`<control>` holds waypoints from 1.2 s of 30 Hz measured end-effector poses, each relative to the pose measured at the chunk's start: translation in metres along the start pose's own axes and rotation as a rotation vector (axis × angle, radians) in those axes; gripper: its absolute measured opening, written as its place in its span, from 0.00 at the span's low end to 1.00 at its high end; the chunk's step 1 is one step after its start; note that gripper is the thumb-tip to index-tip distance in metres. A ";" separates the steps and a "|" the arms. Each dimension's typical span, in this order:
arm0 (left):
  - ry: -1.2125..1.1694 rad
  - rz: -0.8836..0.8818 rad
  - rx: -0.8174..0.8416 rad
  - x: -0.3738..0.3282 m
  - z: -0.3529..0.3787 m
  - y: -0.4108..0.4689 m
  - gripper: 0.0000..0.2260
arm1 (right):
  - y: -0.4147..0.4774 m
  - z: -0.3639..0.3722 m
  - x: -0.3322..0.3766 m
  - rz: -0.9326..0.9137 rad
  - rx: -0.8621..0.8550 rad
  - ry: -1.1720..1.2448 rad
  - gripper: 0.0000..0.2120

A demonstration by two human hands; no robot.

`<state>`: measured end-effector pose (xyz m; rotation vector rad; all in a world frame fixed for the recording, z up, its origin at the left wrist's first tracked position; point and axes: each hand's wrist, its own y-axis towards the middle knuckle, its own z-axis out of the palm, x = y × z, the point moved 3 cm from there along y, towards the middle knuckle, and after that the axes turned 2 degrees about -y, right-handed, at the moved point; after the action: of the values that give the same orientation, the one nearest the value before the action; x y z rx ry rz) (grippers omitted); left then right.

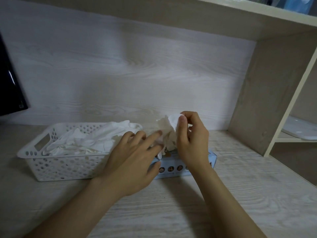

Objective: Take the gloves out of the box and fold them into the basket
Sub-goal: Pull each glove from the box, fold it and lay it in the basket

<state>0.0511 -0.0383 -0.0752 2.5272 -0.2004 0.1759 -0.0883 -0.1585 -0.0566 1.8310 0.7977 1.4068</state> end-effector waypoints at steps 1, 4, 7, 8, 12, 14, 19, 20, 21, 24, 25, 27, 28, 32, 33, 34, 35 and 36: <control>0.007 0.011 0.007 0.000 -0.001 0.000 0.20 | -0.001 0.000 0.003 -0.002 -0.011 -0.002 0.08; -0.001 0.026 0.020 0.001 -0.001 0.000 0.20 | -0.002 -0.007 0.019 -0.007 -0.149 0.008 0.08; -0.026 0.019 0.038 0.001 -0.003 0.001 0.20 | -0.004 -0.017 0.032 0.020 -0.339 0.071 0.06; -0.042 0.009 0.044 0.000 -0.004 0.001 0.20 | -0.005 -0.018 0.035 0.024 -0.355 0.086 0.06; -0.247 -0.071 -0.040 0.001 -0.014 0.002 0.09 | -0.008 -0.012 0.035 0.044 -0.178 0.138 0.06; -0.402 -0.143 -0.133 0.005 -0.020 0.001 0.12 | -0.009 -0.011 0.036 0.050 -0.113 0.188 0.07; -0.649 -0.279 -0.306 0.014 -0.025 0.004 0.18 | -0.011 -0.007 0.041 0.088 0.051 0.322 0.08; -0.700 -0.303 -0.363 0.015 -0.027 0.005 0.19 | -0.011 -0.006 0.041 0.113 0.092 0.370 0.07; -0.760 -0.326 -0.408 0.017 -0.028 0.006 0.19 | -0.010 -0.005 0.041 0.143 0.129 0.429 0.07; -0.948 -0.408 -0.504 0.022 -0.032 0.006 0.18 | -0.011 -0.002 0.040 0.282 0.269 0.620 0.19; -0.993 -0.432 -0.542 0.024 -0.033 0.005 0.17 | -0.011 -0.002 0.041 0.333 0.325 0.663 0.20; -1.037 -0.468 -0.591 0.028 -0.035 0.004 0.14 | -0.012 0.002 0.041 0.426 0.419 0.701 0.17; -1.037 -0.468 -0.595 0.029 -0.036 0.005 0.14 | -0.012 0.003 0.042 0.452 0.454 0.682 0.15; -1.049 -0.389 -0.542 0.031 -0.042 0.006 0.15 | -0.016 0.001 0.054 0.347 0.532 0.538 0.15; -1.067 -0.369 -0.516 0.031 -0.042 0.006 0.18 | -0.017 0.000 0.057 0.327 0.539 0.510 0.11; -1.078 -0.361 -0.496 0.031 -0.042 0.007 0.22 | -0.017 0.001 0.056 0.317 0.536 0.477 0.08; -1.079 -0.368 -0.486 0.032 -0.043 0.007 0.25 | -0.017 0.002 0.053 0.309 0.520 0.445 0.09; -1.075 -0.390 -0.484 0.033 -0.044 0.007 0.27 | -0.016 0.002 0.050 0.303 0.503 0.422 0.12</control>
<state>0.0785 -0.0228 -0.0298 1.8777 -0.1291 -1.2370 -0.0756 -0.1091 -0.0426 2.1213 1.2111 1.9647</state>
